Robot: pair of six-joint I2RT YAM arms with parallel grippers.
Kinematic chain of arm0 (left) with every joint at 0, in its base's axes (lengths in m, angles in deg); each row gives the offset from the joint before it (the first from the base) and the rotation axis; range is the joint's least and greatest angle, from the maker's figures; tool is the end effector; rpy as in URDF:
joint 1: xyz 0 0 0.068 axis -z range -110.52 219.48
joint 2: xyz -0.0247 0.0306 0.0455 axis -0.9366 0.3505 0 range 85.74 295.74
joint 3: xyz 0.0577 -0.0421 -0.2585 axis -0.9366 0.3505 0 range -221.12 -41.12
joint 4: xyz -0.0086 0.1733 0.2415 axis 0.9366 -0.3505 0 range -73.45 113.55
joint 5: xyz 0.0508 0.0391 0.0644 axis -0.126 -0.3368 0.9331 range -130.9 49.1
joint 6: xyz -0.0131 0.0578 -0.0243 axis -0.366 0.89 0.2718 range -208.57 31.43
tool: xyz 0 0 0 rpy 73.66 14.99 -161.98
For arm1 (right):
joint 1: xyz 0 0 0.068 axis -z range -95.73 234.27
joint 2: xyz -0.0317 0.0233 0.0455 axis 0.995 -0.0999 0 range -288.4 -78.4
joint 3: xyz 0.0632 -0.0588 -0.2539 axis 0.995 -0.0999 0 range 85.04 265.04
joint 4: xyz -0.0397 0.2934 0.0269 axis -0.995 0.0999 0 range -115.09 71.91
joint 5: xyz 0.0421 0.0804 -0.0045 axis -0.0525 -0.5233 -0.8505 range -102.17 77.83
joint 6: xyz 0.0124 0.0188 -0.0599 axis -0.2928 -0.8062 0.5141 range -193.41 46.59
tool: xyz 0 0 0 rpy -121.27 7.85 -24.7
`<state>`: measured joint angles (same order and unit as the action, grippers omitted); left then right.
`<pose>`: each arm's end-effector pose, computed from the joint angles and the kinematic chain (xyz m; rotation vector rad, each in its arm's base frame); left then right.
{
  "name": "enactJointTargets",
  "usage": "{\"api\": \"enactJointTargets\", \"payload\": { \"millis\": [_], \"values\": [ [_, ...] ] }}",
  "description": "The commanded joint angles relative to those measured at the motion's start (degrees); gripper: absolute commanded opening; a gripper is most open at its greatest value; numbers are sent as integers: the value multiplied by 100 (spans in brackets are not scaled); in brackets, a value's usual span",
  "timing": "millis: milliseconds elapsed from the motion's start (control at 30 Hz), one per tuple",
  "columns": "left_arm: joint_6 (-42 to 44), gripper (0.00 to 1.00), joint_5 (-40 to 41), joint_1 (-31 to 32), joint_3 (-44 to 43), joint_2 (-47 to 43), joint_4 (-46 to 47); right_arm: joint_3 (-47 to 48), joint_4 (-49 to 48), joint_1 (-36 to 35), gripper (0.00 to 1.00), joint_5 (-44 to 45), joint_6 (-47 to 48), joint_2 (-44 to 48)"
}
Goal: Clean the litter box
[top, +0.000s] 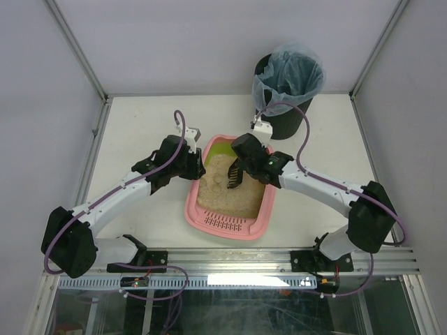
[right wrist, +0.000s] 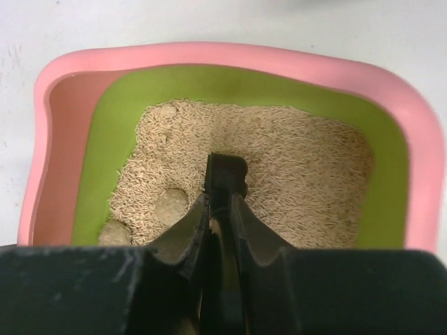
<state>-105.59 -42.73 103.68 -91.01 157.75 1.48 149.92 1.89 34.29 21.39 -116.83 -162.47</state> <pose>0.2582 -0.1774 0.2230 0.3732 2.3627 -0.4713 0.2525 0.2582 0.2518 0.1409 2.2178 0.1898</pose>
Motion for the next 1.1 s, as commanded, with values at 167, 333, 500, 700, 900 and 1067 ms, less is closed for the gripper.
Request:
{"api": "enactJointTargets", "payload": {
  "millis": [167,333,500,700,900,1067],
  "values": [
    [148,25,-624,165,80,228,-342,-449,-1177,-3,0,-1339,-451,-543],
    [152,25,-651,166,85,226,-342,-994,-2493,59,0,-2167,-905,-589],
    [141,25,-661,164,107,200,-341,-1482,-3436,171,0,-2442,-1296,-377],
    [129,25,-637,163,117,189,-342,-1889,-3893,261,0,-2239,-1357,194],
    [134,25,-602,162,116,191,-342,-2397,-4205,376,0,-1955,-1506,786],
    [135,25,-596,166,118,195,-342,-2568,-4411,458,0,-1986,-1646,1002]
  ]
}}
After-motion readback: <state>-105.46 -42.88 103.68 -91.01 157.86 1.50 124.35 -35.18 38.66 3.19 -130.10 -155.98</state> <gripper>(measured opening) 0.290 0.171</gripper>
